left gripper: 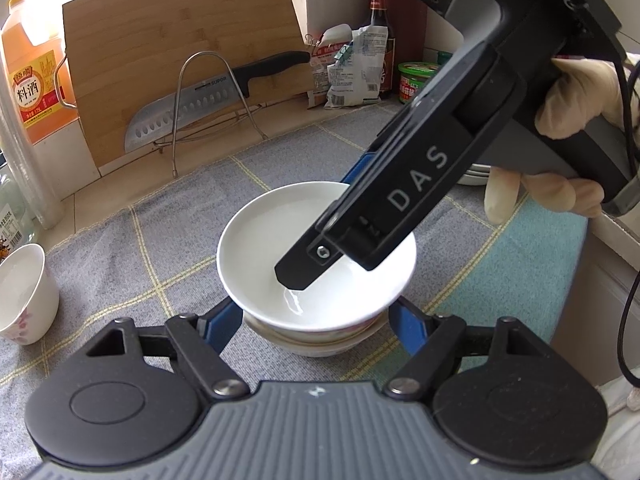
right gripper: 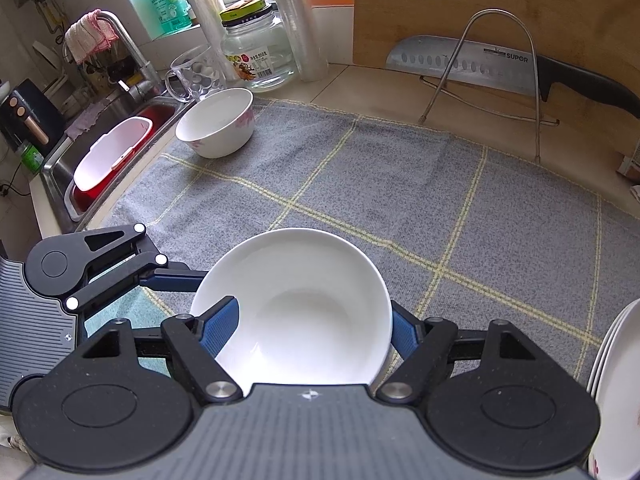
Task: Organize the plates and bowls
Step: 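Lower the pink-flowered bowl into the white bowl with the right gripper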
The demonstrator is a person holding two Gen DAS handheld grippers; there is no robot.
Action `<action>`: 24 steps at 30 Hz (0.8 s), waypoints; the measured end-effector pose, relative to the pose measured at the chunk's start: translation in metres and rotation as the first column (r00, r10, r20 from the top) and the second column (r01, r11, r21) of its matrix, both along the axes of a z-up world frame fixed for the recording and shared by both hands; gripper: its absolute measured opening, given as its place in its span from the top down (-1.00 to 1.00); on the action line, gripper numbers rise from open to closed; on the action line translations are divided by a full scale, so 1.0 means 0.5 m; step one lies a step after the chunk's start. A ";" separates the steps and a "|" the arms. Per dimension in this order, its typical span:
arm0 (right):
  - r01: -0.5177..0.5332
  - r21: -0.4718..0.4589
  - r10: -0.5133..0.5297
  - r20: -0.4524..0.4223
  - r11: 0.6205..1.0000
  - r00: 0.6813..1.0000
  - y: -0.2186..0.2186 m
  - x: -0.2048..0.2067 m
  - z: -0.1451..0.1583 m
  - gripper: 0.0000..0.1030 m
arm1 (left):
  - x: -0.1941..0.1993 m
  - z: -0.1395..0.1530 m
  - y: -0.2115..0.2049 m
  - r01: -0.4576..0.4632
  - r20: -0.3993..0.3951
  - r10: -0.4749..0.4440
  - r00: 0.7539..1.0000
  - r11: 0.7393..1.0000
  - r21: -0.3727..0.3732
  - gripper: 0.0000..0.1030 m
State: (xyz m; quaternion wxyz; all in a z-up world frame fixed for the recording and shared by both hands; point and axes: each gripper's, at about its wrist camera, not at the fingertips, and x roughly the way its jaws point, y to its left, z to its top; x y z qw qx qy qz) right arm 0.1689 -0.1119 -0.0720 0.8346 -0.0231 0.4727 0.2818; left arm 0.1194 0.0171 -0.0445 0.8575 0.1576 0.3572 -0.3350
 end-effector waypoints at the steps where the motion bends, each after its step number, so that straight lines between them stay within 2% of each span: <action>1: 0.000 0.000 0.000 0.000 1.000 1.000 0.000 0.000 0.000 -0.60 | 0.000 0.000 0.000 0.000 -0.001 0.000 1.000 1.000 -0.001 -0.55; 20: -0.001 0.001 0.001 -0.003 1.000 1.000 0.001 0.001 -0.002 -0.61 | 0.000 -0.005 0.001 0.003 -0.009 -0.003 1.000 1.000 -0.002 -0.60; 22: -0.004 0.017 0.004 -0.006 1.000 1.000 0.001 0.001 -0.001 -0.78 | 0.001 -0.004 0.003 0.002 -0.010 -0.002 1.000 1.000 -0.005 -0.63; 24: 0.001 0.004 -0.002 0.020 1.000 1.000 0.003 -0.001 0.002 -0.97 | -0.004 0.002 0.006 0.002 0.010 -0.001 1.000 1.000 -0.018 -0.78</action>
